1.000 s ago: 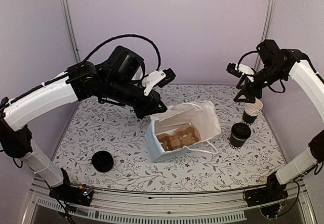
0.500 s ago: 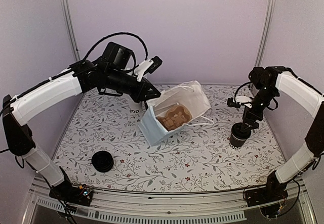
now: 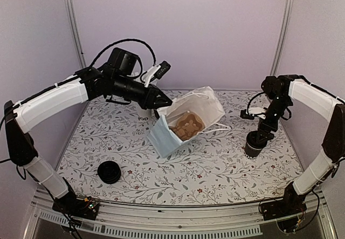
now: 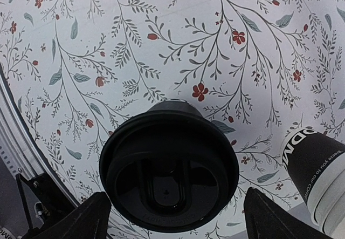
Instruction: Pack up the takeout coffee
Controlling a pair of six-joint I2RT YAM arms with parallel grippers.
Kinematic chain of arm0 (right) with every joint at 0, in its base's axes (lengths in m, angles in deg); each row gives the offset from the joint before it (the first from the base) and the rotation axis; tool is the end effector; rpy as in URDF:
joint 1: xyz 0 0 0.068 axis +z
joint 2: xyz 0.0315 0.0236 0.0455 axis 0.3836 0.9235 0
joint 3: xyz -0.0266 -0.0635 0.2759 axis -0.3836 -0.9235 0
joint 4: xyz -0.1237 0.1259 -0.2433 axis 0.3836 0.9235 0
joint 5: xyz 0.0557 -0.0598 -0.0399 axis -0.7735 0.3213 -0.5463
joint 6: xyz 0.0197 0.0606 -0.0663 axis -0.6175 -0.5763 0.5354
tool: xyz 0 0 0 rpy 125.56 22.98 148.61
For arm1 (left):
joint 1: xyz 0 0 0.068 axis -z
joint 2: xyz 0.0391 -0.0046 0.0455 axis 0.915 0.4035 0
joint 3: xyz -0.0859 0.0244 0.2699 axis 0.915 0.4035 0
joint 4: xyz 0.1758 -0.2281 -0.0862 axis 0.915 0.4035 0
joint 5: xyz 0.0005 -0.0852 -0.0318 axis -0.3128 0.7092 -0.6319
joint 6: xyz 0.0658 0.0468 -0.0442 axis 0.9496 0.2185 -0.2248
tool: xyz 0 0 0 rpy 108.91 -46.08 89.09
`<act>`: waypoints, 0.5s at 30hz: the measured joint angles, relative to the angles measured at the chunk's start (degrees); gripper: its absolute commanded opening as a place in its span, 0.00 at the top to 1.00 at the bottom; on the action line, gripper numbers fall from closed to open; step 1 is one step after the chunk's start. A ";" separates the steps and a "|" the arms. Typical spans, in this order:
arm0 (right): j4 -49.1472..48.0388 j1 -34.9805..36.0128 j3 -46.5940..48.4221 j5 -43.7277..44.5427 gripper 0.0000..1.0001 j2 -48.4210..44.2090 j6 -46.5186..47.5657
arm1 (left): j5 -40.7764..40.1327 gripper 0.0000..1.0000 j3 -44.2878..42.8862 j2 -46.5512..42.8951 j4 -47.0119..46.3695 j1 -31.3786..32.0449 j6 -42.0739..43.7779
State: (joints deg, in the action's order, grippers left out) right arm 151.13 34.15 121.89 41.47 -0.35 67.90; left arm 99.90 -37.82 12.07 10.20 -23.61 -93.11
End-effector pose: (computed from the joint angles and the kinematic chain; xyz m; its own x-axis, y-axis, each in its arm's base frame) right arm 0.3130 0.0771 0.2265 -0.3866 -0.9069 -0.1673 -0.9214 0.3878 0.0267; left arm 0.2919 -0.3188 0.3478 -0.4999 0.3534 -0.7907 0.8344 0.4412 -0.3303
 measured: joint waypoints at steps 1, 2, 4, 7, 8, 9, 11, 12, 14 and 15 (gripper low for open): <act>-0.17 0.00 -0.04 0.00 0.15 0.15 0.00 | 0.98 1.00 0.00 0.00 -0.04 0.00 -0.24; -0.35 0.00 -0.09 0.02 0.15 0.28 0.00 | 2.03 1.00 0.00 0.00 -0.04 0.00 -0.50; -0.48 0.00 -0.09 -0.02 0.17 0.55 0.00 | 4.33 1.00 0.00 0.00 -0.07 -0.02 -0.83; -0.46 0.00 -0.09 -0.09 0.19 0.59 -0.02 | 7.28 1.00 0.00 0.00 -0.04 -0.02 -1.31; -0.46 0.00 -0.11 -0.09 0.19 0.59 -0.02 | 8.20 1.00 0.02 0.00 -0.04 -0.04 -1.53; -0.46 0.00 -0.13 -0.11 0.19 0.59 -0.02 | 9.14 1.00 0.04 -0.02 -0.04 -0.09 -1.73; -0.44 0.00 -0.17 -0.26 0.18 0.59 -0.02 | 11.10 1.00 0.42 -0.13 -0.04 -0.24 -2.12; -0.42 0.00 -0.17 -0.35 0.18 0.59 -0.04 | 11.74 1.00 0.57 -0.13 -0.02 -0.31 -2.19; -0.24 0.00 -0.17 -0.68 0.16 0.59 -0.04 | 12.94 1.00 0.98 -0.13 0.04 -0.55 -2.25; -0.15 0.00 -0.17 -0.87 0.15 0.59 -0.04 | 13.33 1.00 1.14 -0.13 0.11 -0.68 -2.29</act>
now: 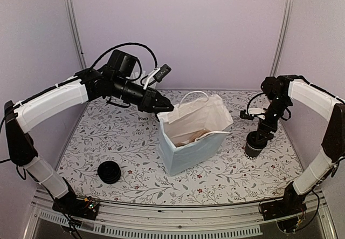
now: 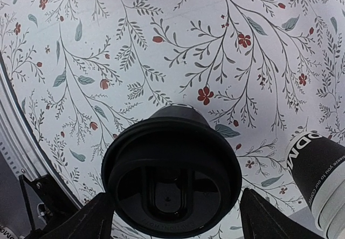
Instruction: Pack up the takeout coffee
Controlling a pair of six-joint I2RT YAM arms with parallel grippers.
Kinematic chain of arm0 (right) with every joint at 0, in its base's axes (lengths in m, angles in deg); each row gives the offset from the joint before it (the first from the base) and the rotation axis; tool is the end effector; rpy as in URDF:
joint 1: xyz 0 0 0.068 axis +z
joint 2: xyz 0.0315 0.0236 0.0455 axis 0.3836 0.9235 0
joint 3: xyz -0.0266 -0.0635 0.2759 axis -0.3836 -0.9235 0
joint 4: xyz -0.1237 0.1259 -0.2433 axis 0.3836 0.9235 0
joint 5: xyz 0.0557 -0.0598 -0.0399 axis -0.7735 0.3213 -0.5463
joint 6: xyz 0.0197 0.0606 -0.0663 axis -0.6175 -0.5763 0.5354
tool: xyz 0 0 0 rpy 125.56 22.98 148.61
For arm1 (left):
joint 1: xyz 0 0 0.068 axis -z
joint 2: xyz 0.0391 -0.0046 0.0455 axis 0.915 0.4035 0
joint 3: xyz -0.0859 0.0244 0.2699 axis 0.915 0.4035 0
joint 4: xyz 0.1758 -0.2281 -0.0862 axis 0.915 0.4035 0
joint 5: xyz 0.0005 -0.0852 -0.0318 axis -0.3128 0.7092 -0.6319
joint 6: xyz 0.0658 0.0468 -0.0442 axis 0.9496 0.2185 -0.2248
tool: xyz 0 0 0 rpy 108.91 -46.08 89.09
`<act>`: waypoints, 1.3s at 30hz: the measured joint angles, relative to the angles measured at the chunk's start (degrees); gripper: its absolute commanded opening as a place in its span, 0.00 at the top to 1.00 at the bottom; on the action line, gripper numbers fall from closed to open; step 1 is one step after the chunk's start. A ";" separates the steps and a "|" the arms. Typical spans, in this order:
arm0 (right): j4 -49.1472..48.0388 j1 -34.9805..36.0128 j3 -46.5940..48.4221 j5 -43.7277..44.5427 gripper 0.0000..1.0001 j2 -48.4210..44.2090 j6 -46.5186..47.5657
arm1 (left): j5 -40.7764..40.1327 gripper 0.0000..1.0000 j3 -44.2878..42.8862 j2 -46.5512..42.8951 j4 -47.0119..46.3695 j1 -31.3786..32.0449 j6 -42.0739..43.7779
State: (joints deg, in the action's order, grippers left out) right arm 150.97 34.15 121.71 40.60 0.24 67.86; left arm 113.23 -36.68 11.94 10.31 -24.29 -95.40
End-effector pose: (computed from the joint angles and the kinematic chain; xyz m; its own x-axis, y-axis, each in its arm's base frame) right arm 0.3138 0.0785 0.2226 -0.3886 -0.9049 -0.1736 -0.9210 0.3870 0.0442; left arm 0.2775 -0.3205 0.3466 -0.5519 0.3645 -0.7500 0.8334 0.2717 -0.4813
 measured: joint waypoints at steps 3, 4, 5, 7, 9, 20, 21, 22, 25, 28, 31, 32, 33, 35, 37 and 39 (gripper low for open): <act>0.39 0.00 0.02 -0.81 0.14 0.00 -0.09 | 1.07 1.00 0.46 0.00 0.07 -0.46 -0.07; 0.55 0.00 0.02 -1.11 0.14 0.00 -0.11 | 1.33 1.00 0.48 0.00 0.11 -0.55 -0.07; 0.68 0.00 0.02 -1.33 0.14 0.00 -0.13 | 1.53 1.00 0.48 0.00 0.11 -0.61 -0.07; 0.76 0.00 0.02 -1.46 0.13 0.00 -0.13 | 1.88 1.00 0.48 0.00 0.07 -0.70 -0.07; 0.70 0.00 0.00 -1.40 0.14 0.00 -0.20 | 1.99 1.00 0.52 0.00 0.07 -0.70 -0.07; -1.73 0.42 -2.16 0.85 0.18 -0.04 -1.97 | 3.06 1.00 1.42 0.02 0.04 -0.87 -0.07; -2.01 0.63 -2.36 1.14 0.20 -0.20 -2.16 | 3.19 1.00 1.42 0.04 0.04 -0.90 -0.07; -2.36 0.94 -2.71 1.60 0.23 -0.52 -2.36 | 3.28 1.00 1.42 0.09 0.04 -0.96 -0.07; -2.89 1.55 -3.26 2.43 0.32 -0.98 -2.80 | 3.50 0.95 1.42 0.26 0.02 -1.29 -0.09; -2.86 2.01 -3.21 2.73 0.37 -1.11 -3.26 | 3.41 0.73 1.42 0.57 0.02 -1.97 -0.31; -1.73 2.86 -1.64 2.91 0.41 -1.09 -3.89 | 2.40 0.58 1.40 0.61 -0.15 -2.64 -0.98; -1.01 3.19 -0.33 2.78 0.44 -1.09 -4.07 | 1.97 0.55 1.40 0.61 -0.20 -2.80 -0.85; 0.04 3.63 1.77 2.45 0.47 -1.09 -4.24 | 1.33 0.49 1.40 0.61 -0.22 -2.89 -1.03; 1.73 4.63 7.72 1.40 0.51 -1.09 -4.66 | 0.15 0.43 1.40 0.61 -0.26 -2.99 -1.05; 2.78 5.53 13.79 0.09 0.51 -1.09 -4.83 | -0.81 0.42 1.33 0.63 -0.31 -3.02 -1.18; 3.50 6.34 20.11 -1.22 0.51 -1.11 -4.94 | -1.64 0.42 1.22 0.68 -0.46 -3.02 -1.16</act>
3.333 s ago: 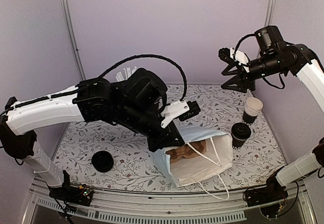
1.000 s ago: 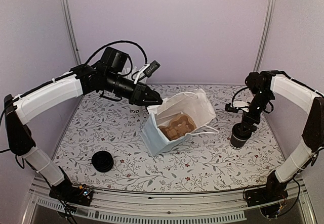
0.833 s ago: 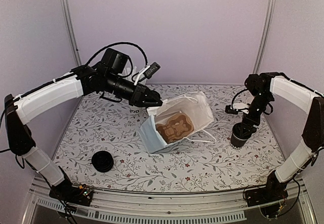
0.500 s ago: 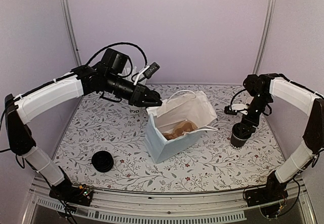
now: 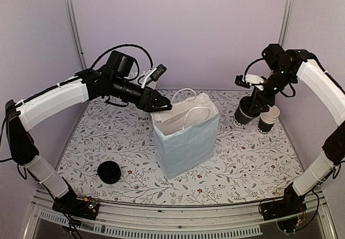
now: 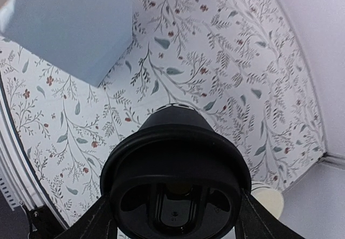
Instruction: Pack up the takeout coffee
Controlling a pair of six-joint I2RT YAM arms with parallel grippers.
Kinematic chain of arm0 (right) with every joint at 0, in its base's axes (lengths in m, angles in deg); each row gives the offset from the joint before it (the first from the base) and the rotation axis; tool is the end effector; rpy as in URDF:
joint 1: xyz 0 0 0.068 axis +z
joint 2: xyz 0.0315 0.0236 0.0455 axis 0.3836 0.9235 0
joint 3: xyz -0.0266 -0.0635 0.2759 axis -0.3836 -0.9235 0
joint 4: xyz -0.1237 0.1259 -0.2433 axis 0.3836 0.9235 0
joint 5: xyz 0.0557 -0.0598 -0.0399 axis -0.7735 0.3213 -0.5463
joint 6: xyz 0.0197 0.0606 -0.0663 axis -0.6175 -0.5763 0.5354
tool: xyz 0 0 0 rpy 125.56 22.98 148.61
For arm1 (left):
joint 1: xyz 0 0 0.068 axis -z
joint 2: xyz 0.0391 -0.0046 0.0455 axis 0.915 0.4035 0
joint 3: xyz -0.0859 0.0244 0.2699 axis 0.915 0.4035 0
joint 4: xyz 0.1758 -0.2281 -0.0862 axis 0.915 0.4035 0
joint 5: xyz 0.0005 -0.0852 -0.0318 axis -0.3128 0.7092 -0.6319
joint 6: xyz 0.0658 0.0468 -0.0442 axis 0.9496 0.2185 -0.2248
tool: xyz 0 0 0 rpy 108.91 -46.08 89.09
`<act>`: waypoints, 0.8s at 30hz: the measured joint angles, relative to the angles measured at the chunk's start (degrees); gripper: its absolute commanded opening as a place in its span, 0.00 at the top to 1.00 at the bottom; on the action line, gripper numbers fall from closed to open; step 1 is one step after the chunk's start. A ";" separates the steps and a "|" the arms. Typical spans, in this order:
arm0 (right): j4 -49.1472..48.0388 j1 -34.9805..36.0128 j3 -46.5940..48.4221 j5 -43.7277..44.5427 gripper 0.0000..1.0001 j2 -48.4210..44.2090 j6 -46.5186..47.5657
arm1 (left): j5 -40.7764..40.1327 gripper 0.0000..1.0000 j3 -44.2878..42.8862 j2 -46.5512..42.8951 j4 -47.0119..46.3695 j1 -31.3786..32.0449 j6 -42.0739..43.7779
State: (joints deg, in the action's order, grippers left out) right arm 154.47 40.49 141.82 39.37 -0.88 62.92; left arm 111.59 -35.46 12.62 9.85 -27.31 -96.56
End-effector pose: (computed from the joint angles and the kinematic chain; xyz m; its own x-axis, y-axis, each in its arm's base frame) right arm 0.3271 0.1223 0.3399 -0.2855 -0.8847 -0.3685 -0.9160 0.3650 -0.1666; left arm 0.2978 -0.3062 0.3333 -0.6008 0.3364 -0.7252 0.7942 0.3546 -0.4934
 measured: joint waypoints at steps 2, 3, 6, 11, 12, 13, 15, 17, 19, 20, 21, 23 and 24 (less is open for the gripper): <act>0.26 0.72 5.42 -1.14 0.52 -0.20 0.02 | -0.63 0.42 -0.33 0.22 -0.17 0.00 -0.09; 0.52 1.07 7.69 -1.68 0.52 -0.20 0.04 | -0.92 0.42 -0.61 0.44 -0.22 0.00 -0.11; 1.03 2.47 15.19 -3.48 0.54 -0.17 0.20 | -1.97 0.41 -1.22 1.18 -0.72 0.00 -0.13; 0.22 8.31 22.29 -6.47 0.57 -0.52 0.46 | -3.21 0.41 -1.42 2.25 -0.96 0.00 -0.11; -0.15 10.34 22.40 -6.91 0.58 -0.83 0.50 | -3.26 0.41 -1.42 2.38 -0.98 0.00 -0.11; -0.33 12.28 22.40 -7.34 0.58 -1.01 0.50 | -3.32 0.41 -1.42 2.47 -0.96 0.00 -0.13; -0.42 15.80 22.40 -8.04 0.59 -1.14 0.50 | -3.41 0.41 -1.42 2.58 -1.01 0.00 -0.15; -0.42 18.49 22.40 -8.50 0.59 -1.14 0.50 | -3.43 0.42 -1.42 2.58 -1.03 0.04 -0.17; -0.39 20.50 22.40 -8.90 0.60 -1.14 0.55 | -3.41 0.42 -1.42 2.58 -1.03 0.11 -0.20; -0.39 21.16 22.34 -9.05 0.60 -1.14 0.57 | -3.41 0.43 -1.42 2.58 -1.05 0.17 -0.22; -0.39 21.73 22.18 -9.11 0.60 -1.14 0.68 | -3.39 0.43 -1.42 2.58 -1.07 0.33 -0.31; -0.44 22.60 21.42 -9.18 0.61 -1.14 0.81 | -3.30 0.42 -1.42 2.58 -1.14 0.48 -0.50; -0.46 22.99 20.74 -9.16 0.61 -1.14 0.90 | -3.21 0.42 -1.42 2.56 -1.22 0.57 -0.63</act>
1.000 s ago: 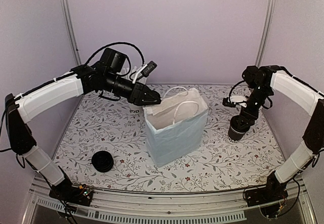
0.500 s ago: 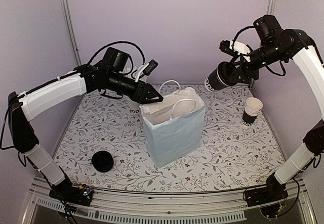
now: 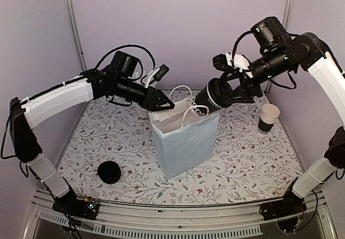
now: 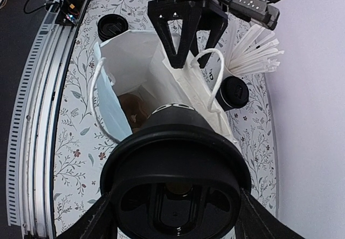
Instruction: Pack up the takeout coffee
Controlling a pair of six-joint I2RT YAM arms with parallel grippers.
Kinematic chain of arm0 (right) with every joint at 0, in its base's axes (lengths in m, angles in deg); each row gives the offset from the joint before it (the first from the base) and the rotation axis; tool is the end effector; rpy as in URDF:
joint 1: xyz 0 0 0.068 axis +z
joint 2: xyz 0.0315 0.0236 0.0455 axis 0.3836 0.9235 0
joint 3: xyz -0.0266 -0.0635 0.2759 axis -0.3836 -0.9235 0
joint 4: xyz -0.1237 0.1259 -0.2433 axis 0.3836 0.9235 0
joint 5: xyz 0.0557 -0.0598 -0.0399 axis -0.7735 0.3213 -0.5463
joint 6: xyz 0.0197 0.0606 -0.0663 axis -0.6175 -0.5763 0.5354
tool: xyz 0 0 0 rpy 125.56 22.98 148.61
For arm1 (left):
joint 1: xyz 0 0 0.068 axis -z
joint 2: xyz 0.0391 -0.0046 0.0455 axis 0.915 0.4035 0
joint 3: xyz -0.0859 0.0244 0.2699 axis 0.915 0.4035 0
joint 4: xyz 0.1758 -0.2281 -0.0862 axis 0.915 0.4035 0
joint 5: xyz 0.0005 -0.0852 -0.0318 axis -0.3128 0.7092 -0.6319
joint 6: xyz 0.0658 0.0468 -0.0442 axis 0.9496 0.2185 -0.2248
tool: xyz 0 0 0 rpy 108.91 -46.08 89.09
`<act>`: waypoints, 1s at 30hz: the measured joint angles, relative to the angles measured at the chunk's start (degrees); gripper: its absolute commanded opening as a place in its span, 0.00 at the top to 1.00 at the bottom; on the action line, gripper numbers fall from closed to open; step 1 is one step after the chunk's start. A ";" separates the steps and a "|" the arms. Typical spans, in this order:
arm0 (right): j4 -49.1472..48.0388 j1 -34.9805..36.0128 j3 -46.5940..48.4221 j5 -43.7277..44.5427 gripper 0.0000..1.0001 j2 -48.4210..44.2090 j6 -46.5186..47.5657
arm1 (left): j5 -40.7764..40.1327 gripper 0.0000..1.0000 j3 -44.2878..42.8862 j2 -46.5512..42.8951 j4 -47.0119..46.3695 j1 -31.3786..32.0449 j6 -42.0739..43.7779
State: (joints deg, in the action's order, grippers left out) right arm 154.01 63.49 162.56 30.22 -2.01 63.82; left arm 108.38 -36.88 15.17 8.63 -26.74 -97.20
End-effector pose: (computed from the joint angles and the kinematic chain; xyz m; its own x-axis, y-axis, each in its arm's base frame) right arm 0.2355 0.2417 0.4709 0.2742 -0.7291 -0.6270 -0.9243 -0.0198 -0.3812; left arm 0.3088 -0.3159 0.3256 -0.6044 0.3300 -0.7251 0.7856 0.3979 -0.4738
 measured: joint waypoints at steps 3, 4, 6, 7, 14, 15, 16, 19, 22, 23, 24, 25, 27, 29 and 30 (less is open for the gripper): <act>-0.02 1.33 -3.02 0.52 0.61 0.04 0.13 | 0.02 0.37 -0.22 0.00 -0.26 0.35 -0.42; 0.02 1.99 -4.24 1.03 0.62 0.09 0.20 | -0.04 0.35 -0.44 -0.02 -0.22 0.50 -0.61; 0.31 3.04 -6.01 1.64 0.62 0.11 0.24 | -0.55 0.32 -1.73 -0.17 -0.11 0.92 -1.25; 0.72 3.58 -6.60 1.84 0.62 0.11 0.39 | -0.72 0.30 -2.14 -0.37 -0.09 1.03 -1.29; 1.40 7.65 -12.87 5.29 0.64 -4.35 2.71 | -5.16 0.24 -3.72 -6.62 -3.04 0.52 -2.05; 1.22 8.59 -14.75 6.34 0.64 -5.70 3.13 | -5.60 0.25 -3.02 -7.37 -4.39 0.09 -2.34; 1.16 9.60 -16.74 7.52 0.65 -7.04 3.52 | -6.01 0.26 -2.05 -7.87 -5.86 -0.52 -2.78; 0.24 12.90 -23.47 11.45 0.65 -10.64 4.85 | -6.62 0.32 2.75 -6.71 -11.34 -2.16 -4.24; -0.98 15.28 -27.96 14.95 0.65 -12.28 5.95 | -5.62 0.35 8.50 -2.45 -15.80 -2.47 -6.40; -1.49 15.87 -28.92 15.72 0.66 -12.59 6.25 | -5.27 0.35 10.47 -0.81 -17.16 -2.38 -7.06; -2.03 16.28 -29.64 16.70 0.66 -12.85 6.64 | -5.01 0.35 11.87 0.44 -17.99 -2.25 -7.63; -2.78 16.65 -30.23 17.66 0.66 -13.09 6.91 | -4.85 0.35 13.42 1.79 -18.71 -1.97 -8.13; -4.48 17.31 -31.56 19.56 0.66 -13.84 7.34 | -4.76 0.36 14.84 3.32 -19.52 -1.31 -8.50; -6.14 17.94 -32.83 21.03 0.66 -14.56 7.93 | -4.79 0.35 15.50 4.17 -20.52 -0.26 -8.55; -7.21 18.38 -33.79 21.90 0.66 -15.06 8.37 | -4.74 0.35 15.67 4.28 -21.20 0.44 -8.55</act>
State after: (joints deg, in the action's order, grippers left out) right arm 146.80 81.87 128.77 52.12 -17.07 72.19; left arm 103.64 -21.21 19.46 -12.57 -26.30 -105.74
